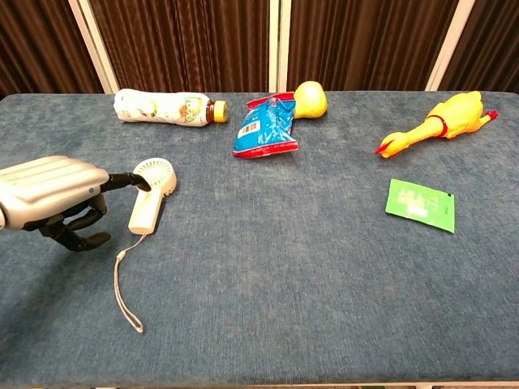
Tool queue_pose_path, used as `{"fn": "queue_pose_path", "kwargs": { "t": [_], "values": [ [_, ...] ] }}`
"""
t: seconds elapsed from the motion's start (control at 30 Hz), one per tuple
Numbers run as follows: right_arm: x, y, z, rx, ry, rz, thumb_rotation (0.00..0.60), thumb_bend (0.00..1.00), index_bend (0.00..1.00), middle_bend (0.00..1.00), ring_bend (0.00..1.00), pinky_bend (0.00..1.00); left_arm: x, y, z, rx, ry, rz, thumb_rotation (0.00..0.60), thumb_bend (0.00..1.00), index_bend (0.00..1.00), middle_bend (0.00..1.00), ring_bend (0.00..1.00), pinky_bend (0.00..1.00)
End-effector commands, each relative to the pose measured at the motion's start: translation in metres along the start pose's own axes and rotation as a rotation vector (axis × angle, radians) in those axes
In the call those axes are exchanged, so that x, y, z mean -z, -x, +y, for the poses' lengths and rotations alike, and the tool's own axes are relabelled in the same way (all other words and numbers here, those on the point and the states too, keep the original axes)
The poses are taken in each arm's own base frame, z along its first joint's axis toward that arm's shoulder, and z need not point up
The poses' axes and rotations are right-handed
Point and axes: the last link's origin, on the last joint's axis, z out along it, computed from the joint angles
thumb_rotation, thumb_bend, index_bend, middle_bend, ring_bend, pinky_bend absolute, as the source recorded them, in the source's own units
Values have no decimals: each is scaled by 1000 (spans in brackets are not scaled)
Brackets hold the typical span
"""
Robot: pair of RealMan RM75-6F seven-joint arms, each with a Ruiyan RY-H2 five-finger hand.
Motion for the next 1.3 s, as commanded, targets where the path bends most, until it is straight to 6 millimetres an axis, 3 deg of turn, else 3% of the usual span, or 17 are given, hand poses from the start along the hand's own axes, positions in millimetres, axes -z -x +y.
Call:
{"fn": "queue_pose_path", "kwargs": {
  "t": [0.03,1.17,1.3],
  "values": [
    [0,0,0,1,1,0,600,371,0,0,0,0,0,0,1,1,-1,-4,600,377,150,845,856,861],
    [-3,7,0,9,8,-28,600,371,0,0,0,0,-5,11,-4,37,-24,-58,600,378,150,845,856,861],
    [-2,5,-2,6,0,-15,600,371,0,0,0,0,-4,4,-2,39,-16,-29,600,378,149,845,856,861]
  ]
}}
